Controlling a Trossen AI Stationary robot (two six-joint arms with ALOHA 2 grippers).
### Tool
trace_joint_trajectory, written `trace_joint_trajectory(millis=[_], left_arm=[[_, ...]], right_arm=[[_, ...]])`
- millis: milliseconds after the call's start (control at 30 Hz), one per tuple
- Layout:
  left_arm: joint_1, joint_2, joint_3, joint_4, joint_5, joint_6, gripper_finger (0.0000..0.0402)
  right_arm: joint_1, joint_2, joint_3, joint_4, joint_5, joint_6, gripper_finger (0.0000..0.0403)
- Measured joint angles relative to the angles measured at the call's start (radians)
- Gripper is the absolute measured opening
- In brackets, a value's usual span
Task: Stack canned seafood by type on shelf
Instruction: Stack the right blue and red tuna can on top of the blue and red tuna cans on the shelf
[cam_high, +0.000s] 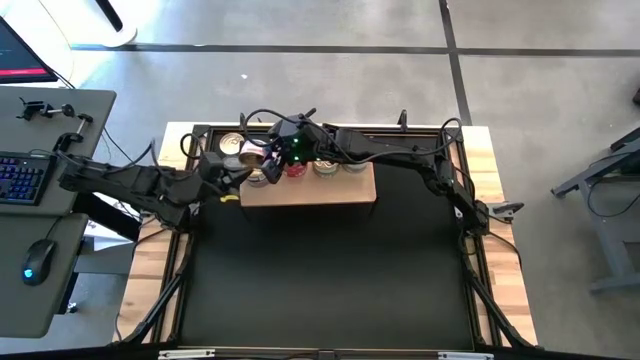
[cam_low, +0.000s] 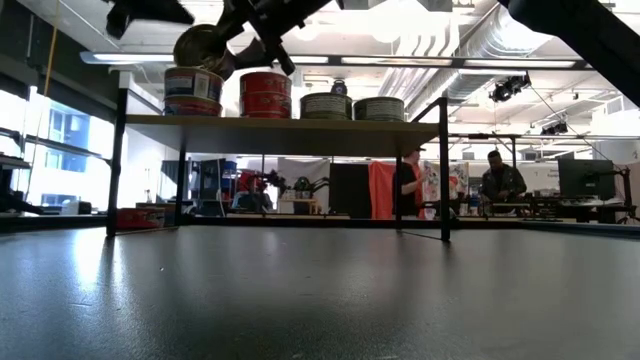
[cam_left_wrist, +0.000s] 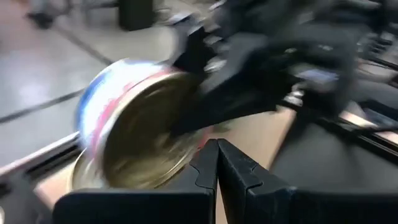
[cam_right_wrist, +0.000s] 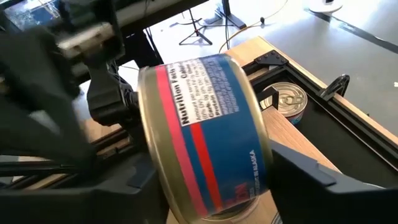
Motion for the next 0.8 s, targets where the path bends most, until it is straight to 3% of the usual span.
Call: trace_joint_trajectory(millis=[133, 400, 567, 800], left_arm=[[0.000, -0.019, 0.070, -0.021, 0.079, 0.158, 0.0001], [0.000, -0.036, 0.204, -0.201, 0.128, 0.293, 0.0045], [0.000, -0.035, 0.219, -0.285, 0.183, 0.378, 0.0107], [0.000, -0.033, 0.219, -0.366, 0.187, 0.350, 0.0217]], right_arm=[[0.000, -0.001, 0.000, 0.003, 0.000, -0.015, 0.0169], [0.000, -0.001, 0.000, 0.002, -0.002, -0.047, 0.0180], [0.002, -0.007, 0.000, -0.003, -0.002, -0.112, 0.0183], [0.015, -0.053, 0.000, -0.019, -0.023, -0.254, 0.0168]])
